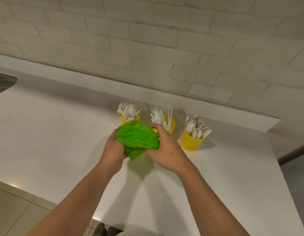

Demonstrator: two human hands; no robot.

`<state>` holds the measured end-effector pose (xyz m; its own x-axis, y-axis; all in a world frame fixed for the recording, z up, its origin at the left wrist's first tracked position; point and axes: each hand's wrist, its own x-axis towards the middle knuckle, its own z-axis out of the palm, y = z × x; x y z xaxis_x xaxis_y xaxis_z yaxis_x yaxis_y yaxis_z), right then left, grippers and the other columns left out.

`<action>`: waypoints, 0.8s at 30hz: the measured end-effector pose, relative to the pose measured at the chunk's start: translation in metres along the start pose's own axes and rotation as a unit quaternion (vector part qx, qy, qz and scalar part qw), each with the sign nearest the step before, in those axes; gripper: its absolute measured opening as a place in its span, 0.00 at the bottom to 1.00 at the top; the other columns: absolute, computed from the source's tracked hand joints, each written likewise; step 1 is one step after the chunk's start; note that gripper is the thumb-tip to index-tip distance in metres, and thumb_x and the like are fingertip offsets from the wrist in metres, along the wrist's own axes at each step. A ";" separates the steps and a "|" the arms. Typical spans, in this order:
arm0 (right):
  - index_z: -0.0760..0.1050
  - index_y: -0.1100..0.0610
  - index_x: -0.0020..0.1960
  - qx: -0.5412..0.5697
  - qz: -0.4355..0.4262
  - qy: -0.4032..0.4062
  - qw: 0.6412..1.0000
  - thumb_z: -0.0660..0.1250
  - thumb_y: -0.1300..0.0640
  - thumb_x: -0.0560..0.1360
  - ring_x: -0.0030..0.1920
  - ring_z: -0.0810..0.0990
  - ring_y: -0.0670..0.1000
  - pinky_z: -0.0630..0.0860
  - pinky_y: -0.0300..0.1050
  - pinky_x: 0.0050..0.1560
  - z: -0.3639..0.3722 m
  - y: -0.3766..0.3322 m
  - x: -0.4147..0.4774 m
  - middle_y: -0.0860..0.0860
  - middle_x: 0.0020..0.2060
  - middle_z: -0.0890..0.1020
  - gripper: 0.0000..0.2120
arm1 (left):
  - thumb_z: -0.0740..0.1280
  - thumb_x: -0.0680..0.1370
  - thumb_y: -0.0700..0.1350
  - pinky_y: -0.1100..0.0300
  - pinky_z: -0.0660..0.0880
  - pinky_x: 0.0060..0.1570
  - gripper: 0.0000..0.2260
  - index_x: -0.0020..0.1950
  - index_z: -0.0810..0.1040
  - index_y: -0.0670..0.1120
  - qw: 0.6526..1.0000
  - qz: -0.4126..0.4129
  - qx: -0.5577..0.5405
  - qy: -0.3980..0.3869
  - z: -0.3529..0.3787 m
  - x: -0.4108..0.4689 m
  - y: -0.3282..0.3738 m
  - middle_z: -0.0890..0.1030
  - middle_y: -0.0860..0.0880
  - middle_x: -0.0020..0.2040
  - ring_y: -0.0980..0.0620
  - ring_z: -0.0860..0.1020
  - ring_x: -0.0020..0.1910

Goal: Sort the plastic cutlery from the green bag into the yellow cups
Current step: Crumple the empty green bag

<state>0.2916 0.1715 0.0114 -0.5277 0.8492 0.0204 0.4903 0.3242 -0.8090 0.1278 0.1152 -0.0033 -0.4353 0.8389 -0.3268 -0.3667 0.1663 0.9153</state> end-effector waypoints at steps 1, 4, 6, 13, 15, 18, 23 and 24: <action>0.63 0.37 0.72 0.043 -0.002 -0.024 0.999 0.79 0.42 0.67 0.60 0.79 0.43 0.79 0.48 0.59 0.005 -0.001 -0.002 0.43 0.60 0.80 0.39 | 0.65 0.80 0.37 0.51 0.82 0.41 0.15 0.66 0.79 0.48 1.000 0.011 -0.006 -0.029 0.004 -0.003 0.001 0.86 0.42 0.55 0.44 0.86 0.49; 0.55 0.34 0.74 0.195 0.029 -0.143 0.970 0.78 0.46 0.73 0.69 0.73 0.40 0.77 0.41 0.63 0.005 -0.004 -0.011 0.40 0.70 0.73 0.41 | 0.67 0.76 0.42 0.45 0.81 0.54 0.20 0.68 0.78 0.46 0.994 0.028 -0.031 -0.099 0.014 -0.014 0.003 0.84 0.39 0.60 0.42 0.84 0.57; 0.53 0.31 0.72 0.261 0.054 -0.194 0.944 0.76 0.45 0.73 0.67 0.77 0.42 0.81 0.42 0.54 0.001 -0.006 -0.020 0.41 0.69 0.74 0.40 | 0.71 0.72 0.46 0.43 0.79 0.58 0.26 0.69 0.77 0.41 0.988 0.006 -0.077 -0.134 0.014 -0.022 0.006 0.81 0.36 0.62 0.38 0.81 0.60; 0.60 0.27 0.74 0.428 0.093 -0.133 0.889 0.63 0.32 0.76 0.64 0.81 0.54 0.83 0.60 0.53 -0.010 0.001 -0.021 0.44 0.70 0.75 0.28 | 0.69 0.79 0.46 0.48 0.79 0.57 0.18 0.66 0.80 0.39 0.991 0.003 -0.093 -0.098 0.017 -0.031 0.028 0.83 0.36 0.60 0.40 0.83 0.58; 0.67 0.28 0.71 0.353 0.083 0.003 0.932 0.65 0.39 0.79 0.60 0.82 0.52 0.83 0.55 0.55 -0.013 0.006 -0.015 0.48 0.68 0.76 0.22 | 0.70 0.76 0.33 0.49 0.82 0.52 0.18 0.66 0.80 0.39 0.995 0.020 -0.030 -0.094 0.019 -0.032 0.029 0.84 0.36 0.58 0.38 0.84 0.55; 0.65 0.30 0.73 0.195 0.014 0.043 0.980 0.71 0.54 0.79 0.67 0.76 0.47 0.79 0.49 0.64 -0.016 0.018 -0.012 0.42 0.71 0.71 0.31 | 0.68 0.69 0.31 0.50 0.83 0.48 0.26 0.67 0.80 0.41 0.980 -0.008 -0.068 -0.187 0.019 -0.038 0.035 0.84 0.35 0.57 0.38 0.84 0.53; 0.74 0.47 0.70 0.385 0.017 -0.051 0.921 0.68 0.72 0.78 0.56 0.83 0.54 0.83 0.53 0.51 -0.015 0.009 -0.019 0.54 0.59 0.84 0.27 | 0.61 0.65 0.29 0.49 0.82 0.52 0.38 0.73 0.76 0.50 0.935 -0.020 -0.052 -0.349 0.024 -0.045 0.046 0.82 0.40 0.65 0.40 0.82 0.54; 0.76 0.53 0.67 0.396 0.033 -0.029 0.917 0.67 0.71 0.78 0.53 0.84 0.56 0.83 0.52 0.47 -0.015 0.008 -0.018 0.57 0.56 0.85 0.22 | 0.61 0.65 0.28 0.49 0.81 0.53 0.39 0.73 0.76 0.53 0.934 -0.007 -0.027 -0.355 0.024 -0.046 0.048 0.81 0.41 0.67 0.39 0.82 0.56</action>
<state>0.3154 0.1656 0.0130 -0.5625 0.8249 -0.0567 -0.1222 -0.1507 -0.9810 0.1497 0.0974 0.0613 0.2184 0.9724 -0.0819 -0.4167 0.1688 0.8932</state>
